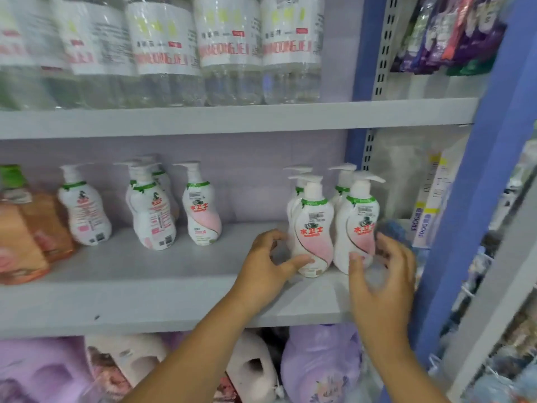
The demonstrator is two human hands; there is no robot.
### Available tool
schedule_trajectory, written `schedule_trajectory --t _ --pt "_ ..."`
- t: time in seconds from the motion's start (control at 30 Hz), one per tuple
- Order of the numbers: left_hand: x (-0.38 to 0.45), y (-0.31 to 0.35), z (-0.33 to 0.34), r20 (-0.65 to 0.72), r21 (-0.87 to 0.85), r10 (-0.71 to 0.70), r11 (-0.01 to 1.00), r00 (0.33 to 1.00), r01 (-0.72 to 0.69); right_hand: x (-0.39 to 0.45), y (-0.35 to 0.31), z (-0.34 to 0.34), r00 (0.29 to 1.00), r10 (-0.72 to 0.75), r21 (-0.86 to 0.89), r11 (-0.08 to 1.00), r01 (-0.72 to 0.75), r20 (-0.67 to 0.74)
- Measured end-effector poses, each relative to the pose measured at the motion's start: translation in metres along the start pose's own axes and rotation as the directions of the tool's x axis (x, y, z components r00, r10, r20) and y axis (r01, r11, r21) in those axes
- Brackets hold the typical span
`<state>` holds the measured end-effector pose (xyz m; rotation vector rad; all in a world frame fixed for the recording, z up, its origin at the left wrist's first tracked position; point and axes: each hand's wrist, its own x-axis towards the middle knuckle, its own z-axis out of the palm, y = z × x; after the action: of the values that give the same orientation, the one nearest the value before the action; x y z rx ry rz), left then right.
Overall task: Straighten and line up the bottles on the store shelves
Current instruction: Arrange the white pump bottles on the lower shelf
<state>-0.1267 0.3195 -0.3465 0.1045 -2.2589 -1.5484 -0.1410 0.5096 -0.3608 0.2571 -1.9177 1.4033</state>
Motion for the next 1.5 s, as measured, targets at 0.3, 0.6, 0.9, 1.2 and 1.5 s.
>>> schedule_trajectory --t 0.3,0.6,0.9,1.2,1.5 --pt "0.019 -0.029 -0.208 -0.664 0.152 0.133 0.988 0.736 -0.041 -0.021 -0.104 0.141 0.822 0.152 0.030 0.979 -0.202 0.549" --pt "0.067 -0.065 -0.267 -0.284 0.301 0.042 0.953 0.958 0.047 -0.019 -0.140 0.282 0.818 0.310 -0.182 0.950 -0.252 0.484" --pt "0.089 -0.063 -0.263 0.068 0.288 0.036 0.956 0.997 -0.054 -0.041 -0.138 0.214 0.863 0.366 -0.249 0.924 -0.291 0.349" --pt "0.096 -0.031 -0.176 0.325 0.126 0.066 0.986 0.943 -0.112 -0.053 -0.117 0.118 0.955 0.258 -0.370 0.910 -0.189 0.146" --pt "0.094 -0.026 -0.146 0.453 -0.017 0.024 1.000 0.891 -0.018 -0.054 -0.078 0.109 0.993 0.071 -0.309 0.950 -0.038 0.097"
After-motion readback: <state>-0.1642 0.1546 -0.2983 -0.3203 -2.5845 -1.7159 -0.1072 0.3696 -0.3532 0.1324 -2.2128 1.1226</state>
